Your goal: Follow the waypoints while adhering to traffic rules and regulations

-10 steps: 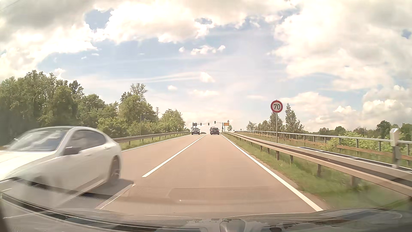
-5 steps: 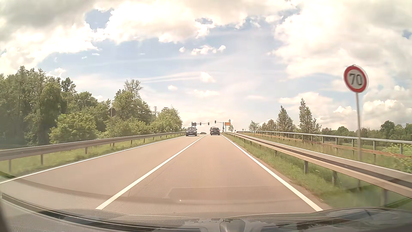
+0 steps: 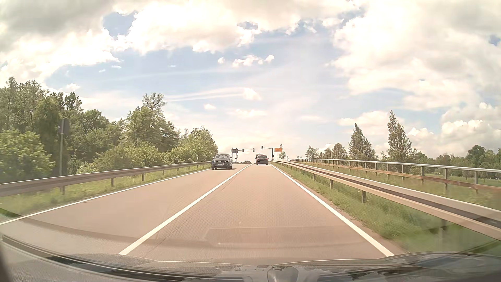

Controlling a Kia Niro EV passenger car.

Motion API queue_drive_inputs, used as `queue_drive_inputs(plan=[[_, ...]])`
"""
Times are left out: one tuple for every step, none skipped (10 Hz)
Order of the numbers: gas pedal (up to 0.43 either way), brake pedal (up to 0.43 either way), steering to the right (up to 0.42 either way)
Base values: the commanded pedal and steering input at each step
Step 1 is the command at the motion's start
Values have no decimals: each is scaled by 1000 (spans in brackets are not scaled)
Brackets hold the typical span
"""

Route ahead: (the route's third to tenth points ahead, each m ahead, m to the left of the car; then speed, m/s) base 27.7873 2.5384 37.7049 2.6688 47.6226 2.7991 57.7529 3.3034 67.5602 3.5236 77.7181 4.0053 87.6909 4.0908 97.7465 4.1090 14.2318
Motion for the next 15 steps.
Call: queue_drive_inputs(plan=[[0,0,0],[0,0,0],[0,0,0],[0,0,0],[0,0,0],[0,0,1],[0,0,0],[0,0,1],[0,0,1],[0,0,0],[0,0,0],[0,0,0],[0,0,1],[0,0,0],[0,0,0]])
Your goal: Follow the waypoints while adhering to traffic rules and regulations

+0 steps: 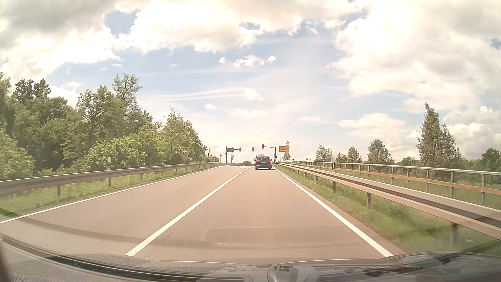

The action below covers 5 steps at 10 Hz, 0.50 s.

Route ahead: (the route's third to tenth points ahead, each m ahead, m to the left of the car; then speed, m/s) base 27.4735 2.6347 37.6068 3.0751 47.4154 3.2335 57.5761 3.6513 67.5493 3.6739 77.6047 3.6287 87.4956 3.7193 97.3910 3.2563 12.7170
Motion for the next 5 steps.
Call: queue_drive_inputs(plan=[[0,0,0],[0,0,0],[0,37,0],[0,91,0],[0,122,0]])
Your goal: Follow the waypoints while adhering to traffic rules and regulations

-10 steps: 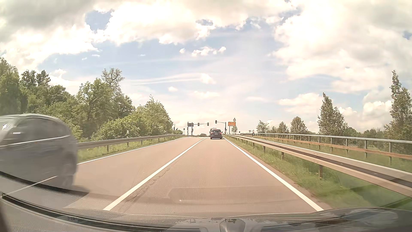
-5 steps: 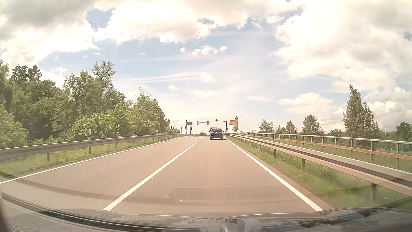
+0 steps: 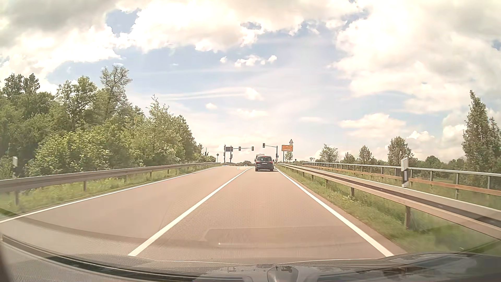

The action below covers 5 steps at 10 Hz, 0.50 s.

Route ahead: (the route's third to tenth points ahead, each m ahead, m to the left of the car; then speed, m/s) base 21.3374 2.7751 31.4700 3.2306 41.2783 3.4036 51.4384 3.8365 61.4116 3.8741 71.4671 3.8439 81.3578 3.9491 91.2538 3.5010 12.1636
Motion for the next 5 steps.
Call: queue_drive_inputs(plan=[[0,140,0],[0,146,1],[0,159,3],[0,171,4],[0,189,4]])
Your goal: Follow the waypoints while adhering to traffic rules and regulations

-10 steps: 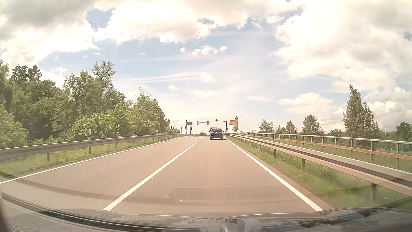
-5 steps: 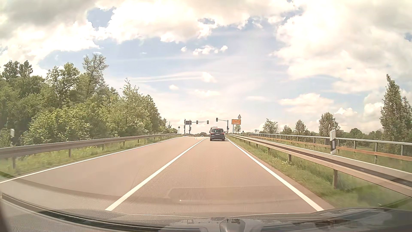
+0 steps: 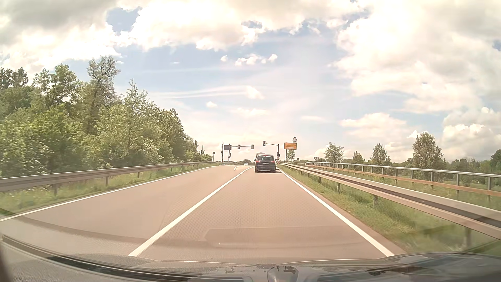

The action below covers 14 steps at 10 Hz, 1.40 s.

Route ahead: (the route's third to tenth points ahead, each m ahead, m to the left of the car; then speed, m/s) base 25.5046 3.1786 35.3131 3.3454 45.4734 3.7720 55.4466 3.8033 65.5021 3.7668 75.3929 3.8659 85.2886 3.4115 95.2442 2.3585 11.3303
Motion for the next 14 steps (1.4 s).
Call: queue_drive_inputs(plan=[[0,207,4],[0,220,4],[0,226,4],[0,226,4],[0,226,4],[0,220,4],[0,195,3],[0,195,3],[0,207,3],[0,207,4],[0,207,5],[0,201,6],[0,189,6],[0,171,6]])
